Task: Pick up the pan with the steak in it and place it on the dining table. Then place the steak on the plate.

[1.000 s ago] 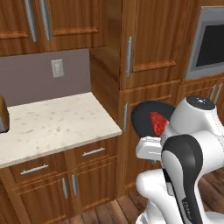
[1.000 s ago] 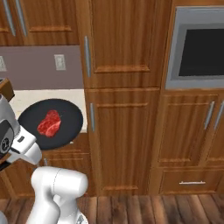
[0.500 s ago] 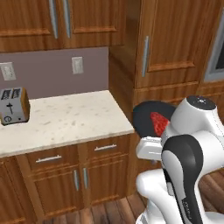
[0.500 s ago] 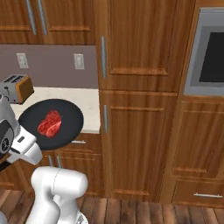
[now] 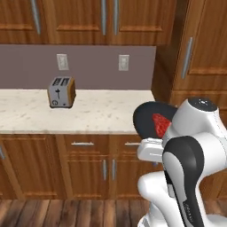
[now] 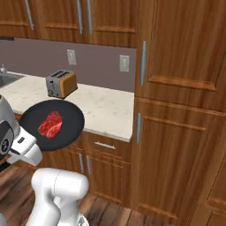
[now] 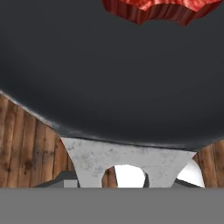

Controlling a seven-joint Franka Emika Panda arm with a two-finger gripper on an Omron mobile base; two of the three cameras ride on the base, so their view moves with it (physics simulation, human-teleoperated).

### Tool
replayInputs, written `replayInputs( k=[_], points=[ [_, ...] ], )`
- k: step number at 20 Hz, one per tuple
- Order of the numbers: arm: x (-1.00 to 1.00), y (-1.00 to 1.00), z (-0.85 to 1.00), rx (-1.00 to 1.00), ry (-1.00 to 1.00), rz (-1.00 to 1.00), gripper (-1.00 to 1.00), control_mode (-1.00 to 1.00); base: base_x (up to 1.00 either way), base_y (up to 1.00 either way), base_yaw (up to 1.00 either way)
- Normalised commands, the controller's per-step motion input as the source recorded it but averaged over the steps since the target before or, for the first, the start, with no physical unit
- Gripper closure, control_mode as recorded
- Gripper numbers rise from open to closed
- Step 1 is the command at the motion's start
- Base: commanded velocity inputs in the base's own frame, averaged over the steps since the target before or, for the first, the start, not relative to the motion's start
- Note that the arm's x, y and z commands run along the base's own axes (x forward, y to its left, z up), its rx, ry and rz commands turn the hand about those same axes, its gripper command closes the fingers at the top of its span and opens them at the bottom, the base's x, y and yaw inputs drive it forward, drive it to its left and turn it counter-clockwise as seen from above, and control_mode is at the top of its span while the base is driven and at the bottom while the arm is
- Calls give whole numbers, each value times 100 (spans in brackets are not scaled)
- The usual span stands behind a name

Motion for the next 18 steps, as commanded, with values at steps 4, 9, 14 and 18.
replayInputs(
  k=[4, 9, 14, 18],
  points=[
    [0, 0, 0, 0, 0, 0, 100, 100, -6, 0, 50],
    [0, 0, 0, 0, 0, 0, 100, 100, -6, 0, 50],
    [0, 0, 0, 0, 0, 0, 100, 100, -6, 0, 50],
    [0, 0, 0, 0, 0, 0, 100, 100, -6, 0, 50]
  ],
)
